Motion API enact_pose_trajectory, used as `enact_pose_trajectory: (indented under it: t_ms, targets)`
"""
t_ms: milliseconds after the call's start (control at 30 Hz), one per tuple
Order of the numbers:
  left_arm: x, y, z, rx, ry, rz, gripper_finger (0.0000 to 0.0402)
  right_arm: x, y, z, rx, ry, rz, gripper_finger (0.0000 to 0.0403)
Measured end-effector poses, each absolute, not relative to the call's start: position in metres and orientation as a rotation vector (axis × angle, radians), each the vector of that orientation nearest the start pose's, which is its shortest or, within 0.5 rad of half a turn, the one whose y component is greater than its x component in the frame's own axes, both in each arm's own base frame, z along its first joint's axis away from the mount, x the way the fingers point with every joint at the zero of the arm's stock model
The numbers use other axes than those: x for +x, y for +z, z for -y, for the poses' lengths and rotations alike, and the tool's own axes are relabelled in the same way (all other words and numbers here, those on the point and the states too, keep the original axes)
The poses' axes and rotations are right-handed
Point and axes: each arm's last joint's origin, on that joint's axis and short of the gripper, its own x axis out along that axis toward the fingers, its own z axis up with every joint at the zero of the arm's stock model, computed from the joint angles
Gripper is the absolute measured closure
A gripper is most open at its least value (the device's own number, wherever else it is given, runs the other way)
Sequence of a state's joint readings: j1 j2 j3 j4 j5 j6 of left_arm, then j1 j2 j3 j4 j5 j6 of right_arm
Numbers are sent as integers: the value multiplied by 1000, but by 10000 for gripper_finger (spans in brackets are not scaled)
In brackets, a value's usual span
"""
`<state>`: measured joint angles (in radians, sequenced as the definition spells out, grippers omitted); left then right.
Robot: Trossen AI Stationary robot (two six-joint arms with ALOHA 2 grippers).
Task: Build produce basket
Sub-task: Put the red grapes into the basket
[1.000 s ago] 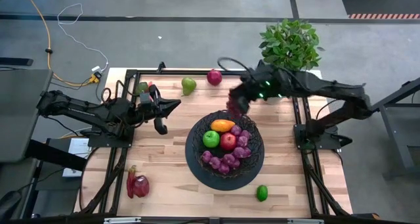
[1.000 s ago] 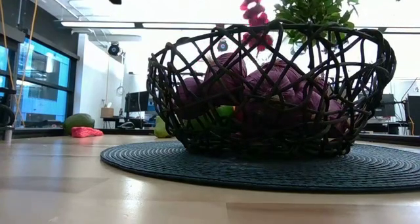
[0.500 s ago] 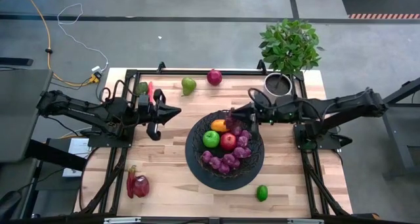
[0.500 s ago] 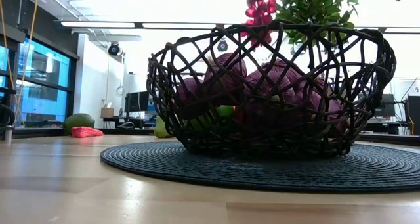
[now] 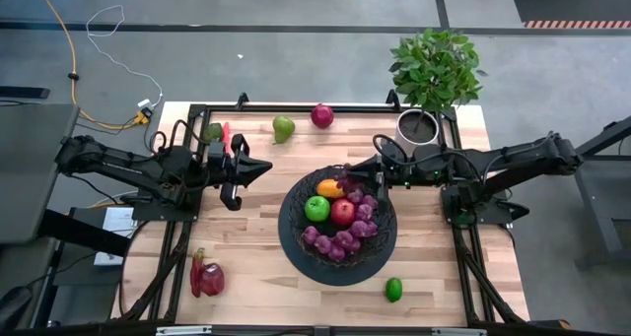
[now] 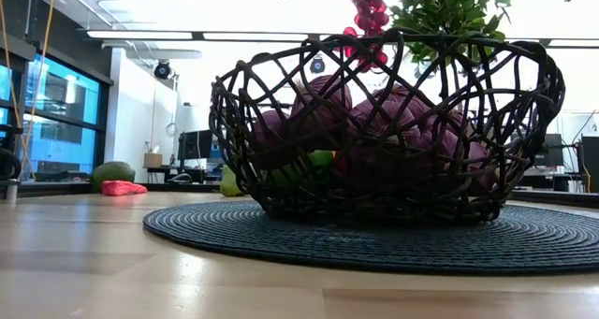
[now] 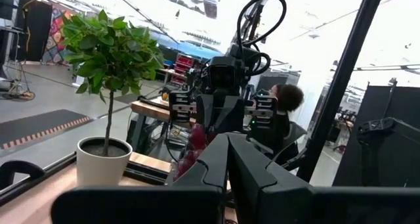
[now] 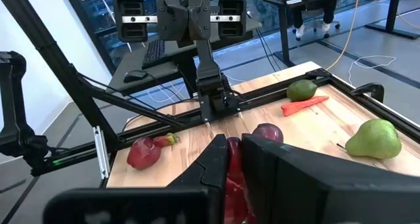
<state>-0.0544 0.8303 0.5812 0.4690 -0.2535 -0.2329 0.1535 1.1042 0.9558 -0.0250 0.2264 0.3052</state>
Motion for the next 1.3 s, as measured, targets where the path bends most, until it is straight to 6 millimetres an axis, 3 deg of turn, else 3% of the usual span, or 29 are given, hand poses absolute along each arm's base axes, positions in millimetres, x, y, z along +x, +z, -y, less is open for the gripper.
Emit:
enact_pose_trajectory:
  t_ms: [333,500,733,900,1000,1200,1300]
  targets:
    - [188,317,2,-266,185,241,401,246,341,-25,275,-125,-197,380]
    - [188,317,2,-266,189,242,401,244,330,-12,304,-196,-341,380]
    - [188,317,2,-241,197,239,401,225,354,-7,284,-274,-594,380]
    - [188,317,2,-241,200,239,401,217,363,-10,355,-212,-663,380]
    - [188,317,2,-241,200,239,401,219,362,-15,388,-153,-692,380]
    - [188,317,2,-241,202,240,401,228,338,-21,372,-162,-933,380]
    - [188,317,2,-242,210,241,401,236,340,-22,364,-168,-993,380]
